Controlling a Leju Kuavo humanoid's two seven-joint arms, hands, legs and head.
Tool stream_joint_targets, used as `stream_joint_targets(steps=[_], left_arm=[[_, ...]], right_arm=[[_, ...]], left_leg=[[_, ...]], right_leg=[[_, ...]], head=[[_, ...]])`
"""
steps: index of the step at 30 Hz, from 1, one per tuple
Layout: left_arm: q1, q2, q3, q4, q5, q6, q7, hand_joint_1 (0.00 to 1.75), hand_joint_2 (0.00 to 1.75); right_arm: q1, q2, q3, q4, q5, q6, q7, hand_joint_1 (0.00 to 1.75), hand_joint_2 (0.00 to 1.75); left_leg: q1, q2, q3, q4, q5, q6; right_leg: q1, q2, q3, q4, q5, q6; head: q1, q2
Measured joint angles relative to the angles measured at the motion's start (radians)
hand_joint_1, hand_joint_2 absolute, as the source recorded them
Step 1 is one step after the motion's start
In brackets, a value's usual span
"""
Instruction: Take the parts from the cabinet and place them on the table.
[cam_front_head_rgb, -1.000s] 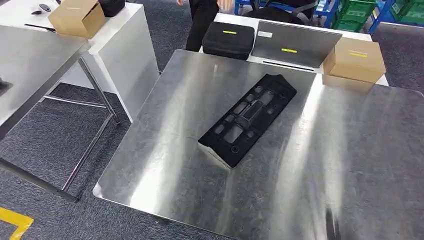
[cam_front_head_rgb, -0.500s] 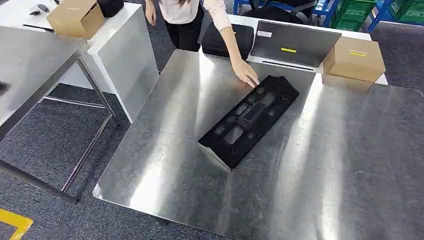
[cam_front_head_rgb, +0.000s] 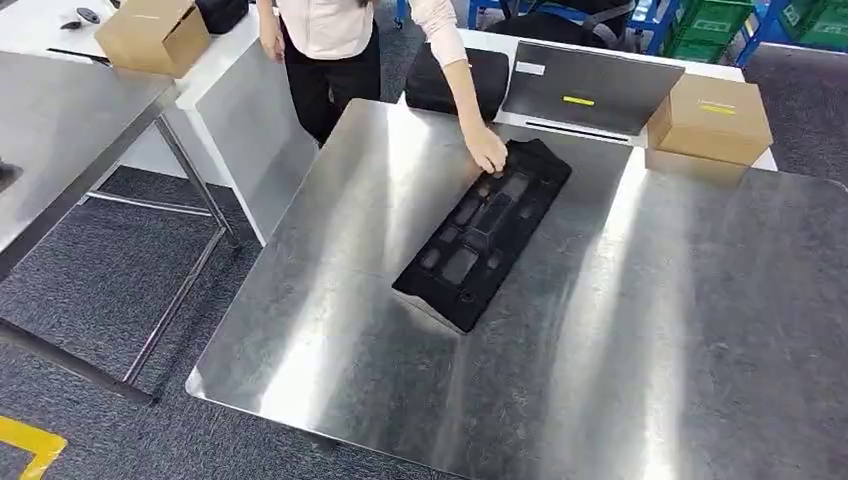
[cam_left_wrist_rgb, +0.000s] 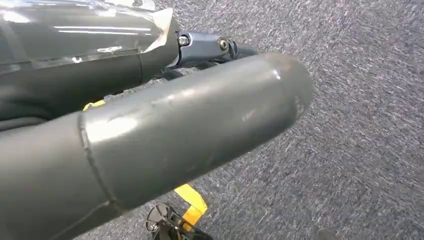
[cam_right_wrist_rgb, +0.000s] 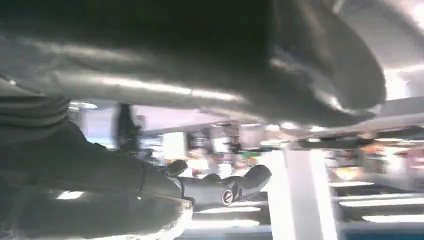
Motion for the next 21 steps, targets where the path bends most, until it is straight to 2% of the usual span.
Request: stream_joint_targets(steps=[4,7,10,12,19,21], left_arm=[[0.000,0.000,0.000,0.000,-0.005,-0.008,0.000,0.00,0.00],[0.000,0.000,0.000,0.000,-0.011,-0.011,0.000,0.00,0.00],[0.000,-0.002,0.000,0.000,-0.012,-0.011,0.000,0.00,0.00],[0.000,-0.002,0.000,0.000,-0.013,-0.012,0.000,0.00,0.00],[0.001,-0.008,-0.001,-0.001,-0.033,-0.047,0.003,0.00,0.00],[-0.002,-0.008,-0.001,0.004,-0.037,-0.048,-0.006,0.00,0.00]], right_arm=[[-0.001,-0.002,-0.005,-0.054,0.041,0.000,0.191,0.00,0.00],[-0.002,-0.002,-0.005,-0.111,0.092,0.000,0.366,0.00,0.00],[-0.002,-0.002,-0.005,-0.155,0.122,0.000,0.472,0.00,0.00],[-0.001,-0.002,-0.005,-0.173,0.140,0.000,0.512,0.00,0.00],[-0.009,-0.013,-0.004,-0.211,0.242,0.000,0.818,0.00,0.00],[-0.002,-0.010,-0.006,-0.186,0.171,0.000,0.817,0.00,0.00]], left_leg=[[0.000,0.000,0.000,0.000,0.000,0.000],[0.000,0.000,0.000,0.000,0.000,0.000],[0.000,0.000,0.000,0.000,0.000,0.000],[0.000,0.000,0.001,0.000,0.000,0.000],[0.000,0.001,0.000,0.000,0.000,0.000],[0.000,0.001,0.002,0.000,0.000,0.000]], right_leg=[[0.000,0.000,0.000,0.000,0.000,0.000],[0.000,0.000,0.000,0.000,0.000,0.000],[0.000,0.000,0.000,0.000,0.000,0.000],[0.000,0.000,0.000,0.000,0.000,0.000],[0.000,0.001,0.000,0.000,0.000,0.000],[0.000,0.001,-0.002,0.000,0.000,0.000]], head=[[0.000,0.000],[0.000,0.000],[0.000,0.000],[0.000,0.000],[-0.001,0.000],[-0.001,0.000]])
